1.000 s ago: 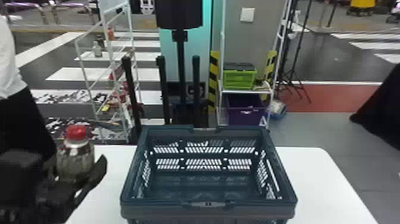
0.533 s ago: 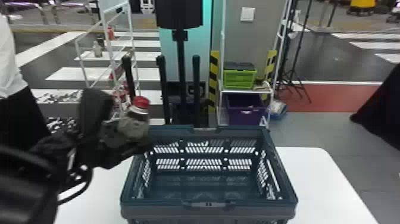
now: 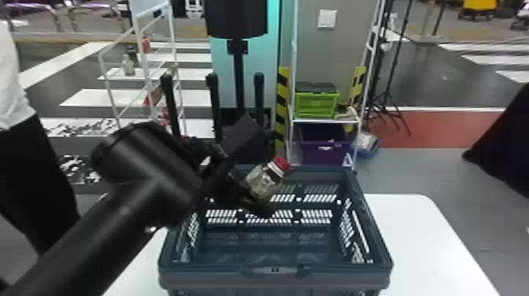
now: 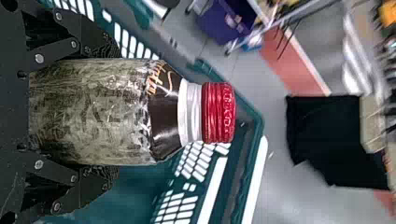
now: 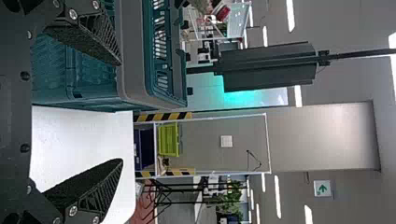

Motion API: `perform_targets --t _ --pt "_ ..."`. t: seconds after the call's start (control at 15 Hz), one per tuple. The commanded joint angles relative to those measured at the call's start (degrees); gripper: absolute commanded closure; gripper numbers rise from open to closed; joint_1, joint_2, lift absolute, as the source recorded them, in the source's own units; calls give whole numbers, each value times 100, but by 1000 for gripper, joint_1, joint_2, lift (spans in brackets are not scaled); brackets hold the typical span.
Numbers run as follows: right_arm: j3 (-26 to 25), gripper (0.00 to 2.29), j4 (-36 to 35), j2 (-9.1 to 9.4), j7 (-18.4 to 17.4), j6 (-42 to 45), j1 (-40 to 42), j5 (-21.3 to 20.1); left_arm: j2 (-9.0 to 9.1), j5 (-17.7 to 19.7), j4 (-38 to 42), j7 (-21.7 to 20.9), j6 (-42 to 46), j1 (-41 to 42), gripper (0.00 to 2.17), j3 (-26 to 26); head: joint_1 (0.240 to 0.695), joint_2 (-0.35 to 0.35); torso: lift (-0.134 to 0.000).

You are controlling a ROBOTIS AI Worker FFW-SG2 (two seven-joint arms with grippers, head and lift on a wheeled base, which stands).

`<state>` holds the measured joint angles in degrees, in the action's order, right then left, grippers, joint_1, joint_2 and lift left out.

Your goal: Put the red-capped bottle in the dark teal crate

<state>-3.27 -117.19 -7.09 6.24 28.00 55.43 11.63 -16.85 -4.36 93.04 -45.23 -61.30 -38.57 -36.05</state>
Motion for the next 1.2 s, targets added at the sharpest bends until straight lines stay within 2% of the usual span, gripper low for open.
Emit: perform_targets --t 0.0,0.13,0.27,0.33,0.4,0.47,0.6,0.73,0.8,0.87,0.93,1.0,1.07,1.13 --pt "-24 151 65 6 0 121 12 24 454 -127 -1420 -373 492 -503 2091 -481 499 0 0" --pt "-33 151 100 6 0 227 12 41 920 -514 -2694 -777 1441 -758 2088 -648 499 0 0" --pt "-24 151 118 15 0 227 12 41 1342 -707 -4065 -935 2636 -995 2088 -772 499 0 0" --pt "-24 151 118 15 0 244 12 41 1579 -979 -4698 -970 3216 -1074 2088 -798 499 0 0" --pt "-24 151 126 24 0 280 12 41 1700 -1357 -5129 -1023 3673 -1083 2088 -789 499 0 0" --pt "-24 151 135 24 0 297 12 59 1700 -1647 -5393 -1023 3867 -1083 2088 -789 499 0 0" --pt "-24 151 135 24 0 315 12 59 1700 -1973 -5604 -1014 4095 -1030 2088 -789 499 0 0" --pt "-24 151 135 24 0 297 12 59 1700 -2017 -5604 -979 4095 -995 2074 -789 499 0 0" --pt "-24 151 135 24 0 297 12 59 1700 -2017 -5595 -953 4077 -977 1976 -789 499 0 0" --pt "-24 151 135 24 0 297 12 59 1700 -2017 -5542 -900 4060 -942 1636 -745 499 0 0" --pt "-24 151 135 32 0 297 12 59 1700 -2017 -5489 -891 4060 -907 1031 -684 499 0 0" --pt "-24 151 135 32 0 315 21 59 1700 -2017 -5463 -838 3990 -898 252 -631 499 0 0" --pt "-24 151 135 41 0 315 30 59 1700 -2017 -5384 -794 3884 -872 -1 -631 499 0 0" --pt "-24 151 135 41 0 315 30 59 1700 -2017 -5313 -742 3831 -845 -1 -631 499 0 0"
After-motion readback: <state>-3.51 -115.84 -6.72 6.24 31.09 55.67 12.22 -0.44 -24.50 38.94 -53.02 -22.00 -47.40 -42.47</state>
